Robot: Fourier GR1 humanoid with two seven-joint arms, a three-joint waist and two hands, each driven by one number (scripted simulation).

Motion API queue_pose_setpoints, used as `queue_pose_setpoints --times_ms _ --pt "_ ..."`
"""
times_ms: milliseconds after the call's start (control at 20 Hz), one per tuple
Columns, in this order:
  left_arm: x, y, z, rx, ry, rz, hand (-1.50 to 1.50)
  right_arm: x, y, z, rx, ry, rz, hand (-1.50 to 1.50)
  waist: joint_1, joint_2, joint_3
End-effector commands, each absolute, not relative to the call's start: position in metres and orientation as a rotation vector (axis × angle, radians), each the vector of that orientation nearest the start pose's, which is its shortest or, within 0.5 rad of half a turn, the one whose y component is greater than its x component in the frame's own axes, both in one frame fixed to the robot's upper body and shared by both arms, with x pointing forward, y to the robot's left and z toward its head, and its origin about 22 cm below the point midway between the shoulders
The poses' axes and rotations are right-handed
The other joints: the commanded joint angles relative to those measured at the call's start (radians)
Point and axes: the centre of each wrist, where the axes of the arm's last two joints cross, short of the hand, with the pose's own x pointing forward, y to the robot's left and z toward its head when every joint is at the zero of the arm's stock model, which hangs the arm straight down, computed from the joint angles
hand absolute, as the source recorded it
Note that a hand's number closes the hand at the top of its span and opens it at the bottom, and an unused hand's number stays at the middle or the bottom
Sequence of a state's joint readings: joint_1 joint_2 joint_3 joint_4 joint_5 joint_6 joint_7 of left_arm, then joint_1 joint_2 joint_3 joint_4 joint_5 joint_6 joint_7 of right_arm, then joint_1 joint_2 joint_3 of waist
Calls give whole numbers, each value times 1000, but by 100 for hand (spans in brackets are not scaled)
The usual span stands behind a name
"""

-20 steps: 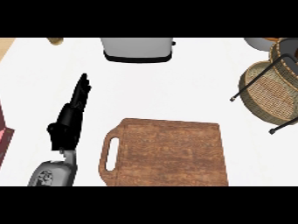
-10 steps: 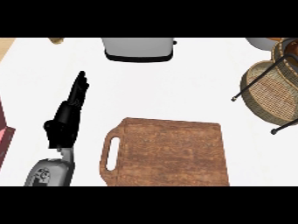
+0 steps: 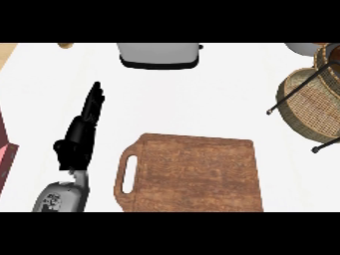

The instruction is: Pick the pear from the cutting board and place it in the tiered basket

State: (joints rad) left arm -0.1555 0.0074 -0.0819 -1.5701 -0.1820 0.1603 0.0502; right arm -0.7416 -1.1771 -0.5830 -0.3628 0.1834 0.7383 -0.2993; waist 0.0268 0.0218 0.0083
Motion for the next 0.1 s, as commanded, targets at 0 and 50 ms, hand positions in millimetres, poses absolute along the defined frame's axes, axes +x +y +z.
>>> queue_pose_setpoints --times_ms 0,50 --pt "272 197 34 166 -1685 -117 0 218 -624 247 -430 -1561 213 -150 6 5 4" --pt "279 193 41 167 -1692 -116 0 218 -624 248 -437 -1579 205 -150 4 7 4"
